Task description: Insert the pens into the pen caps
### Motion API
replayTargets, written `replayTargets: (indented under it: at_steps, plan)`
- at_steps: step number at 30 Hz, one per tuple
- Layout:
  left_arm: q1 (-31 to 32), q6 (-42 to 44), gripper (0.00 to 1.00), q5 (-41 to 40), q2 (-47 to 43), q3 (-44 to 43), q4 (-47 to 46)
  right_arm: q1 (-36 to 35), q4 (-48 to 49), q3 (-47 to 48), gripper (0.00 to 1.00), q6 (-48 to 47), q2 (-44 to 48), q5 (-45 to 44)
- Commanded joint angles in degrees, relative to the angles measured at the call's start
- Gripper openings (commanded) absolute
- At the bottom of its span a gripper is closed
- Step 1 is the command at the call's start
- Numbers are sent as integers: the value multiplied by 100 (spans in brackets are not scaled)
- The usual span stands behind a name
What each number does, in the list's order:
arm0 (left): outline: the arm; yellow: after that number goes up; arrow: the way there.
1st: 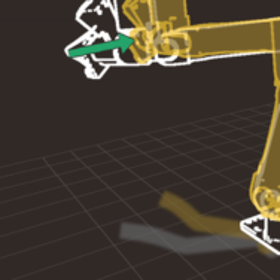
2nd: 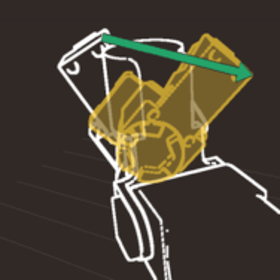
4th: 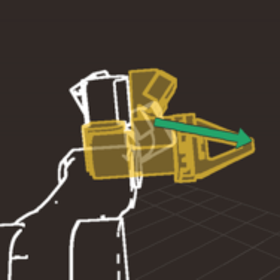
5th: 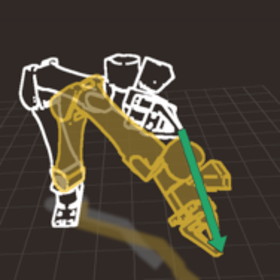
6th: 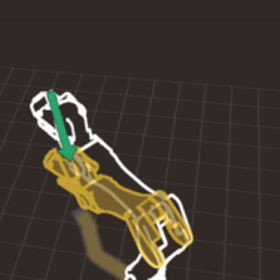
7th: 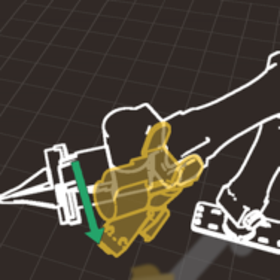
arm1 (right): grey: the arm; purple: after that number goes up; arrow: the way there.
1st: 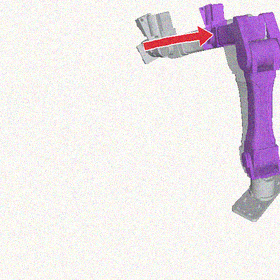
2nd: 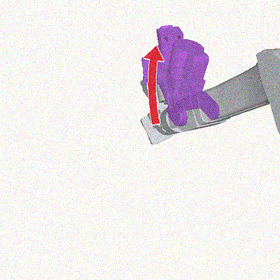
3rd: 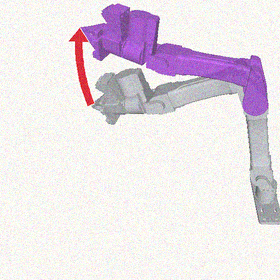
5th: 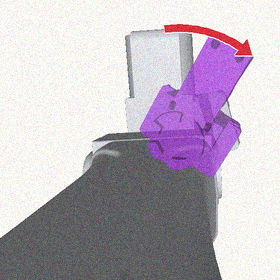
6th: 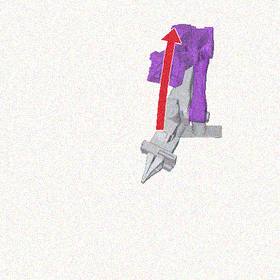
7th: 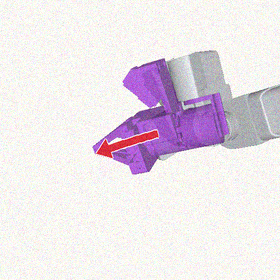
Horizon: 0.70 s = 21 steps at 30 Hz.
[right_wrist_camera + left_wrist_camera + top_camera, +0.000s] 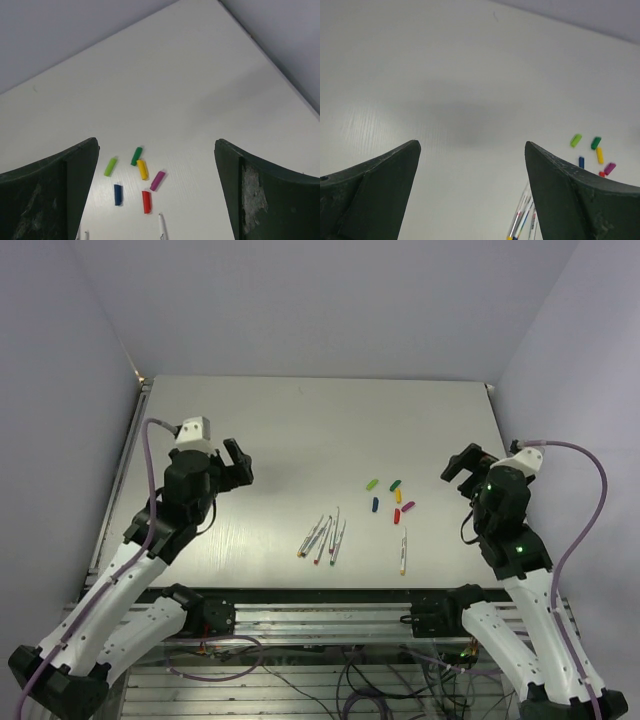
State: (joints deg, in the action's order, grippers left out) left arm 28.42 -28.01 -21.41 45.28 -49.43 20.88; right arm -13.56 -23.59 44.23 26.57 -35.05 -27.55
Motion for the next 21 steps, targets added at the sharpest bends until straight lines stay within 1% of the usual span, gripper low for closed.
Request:
replayTargets:
  at_steps: [1,4,7,9,11,13,14,16,18,19,20,21]
  plan:
    - [-39,-127,96,418,-210,262,-162,18,-157,168,100,-16,-334,-349]
    - [-39,-47,96,353,-281,285,-88,20,-105,167,100,65,-452,-303]
    - [-39,70,96,596,-368,290,1,19,-44,114,99,177,-504,-265]
    - [-41,82,96,872,-526,409,-62,13,4,21,95,218,-511,-162]
    - [-43,77,96,1222,-708,618,-207,18,16,-81,85,264,-511,-29]
    - [-39,34,81,1673,-835,898,-416,20,-37,-172,79,349,-497,63]
    - [-39,-12,76,1819,-876,1040,-485,20,-76,-210,78,383,-482,110]
    - [-43,-77,74,2050,-922,1343,-579,17,-195,-274,76,453,-453,224]
    - [-39,-98,74,2240,-962,1560,-645,15,-343,-340,69,495,-404,329]
    - [-32,-106,74,2328,-993,1667,-680,13,-442,-378,64,552,-362,372]
    - [-30,-127,67,2383,-1029,1741,-693,13,-508,-425,57,592,-311,424]
    - [-30,-160,57,2423,-1074,1816,-710,17,-579,-472,48,633,-252,466]
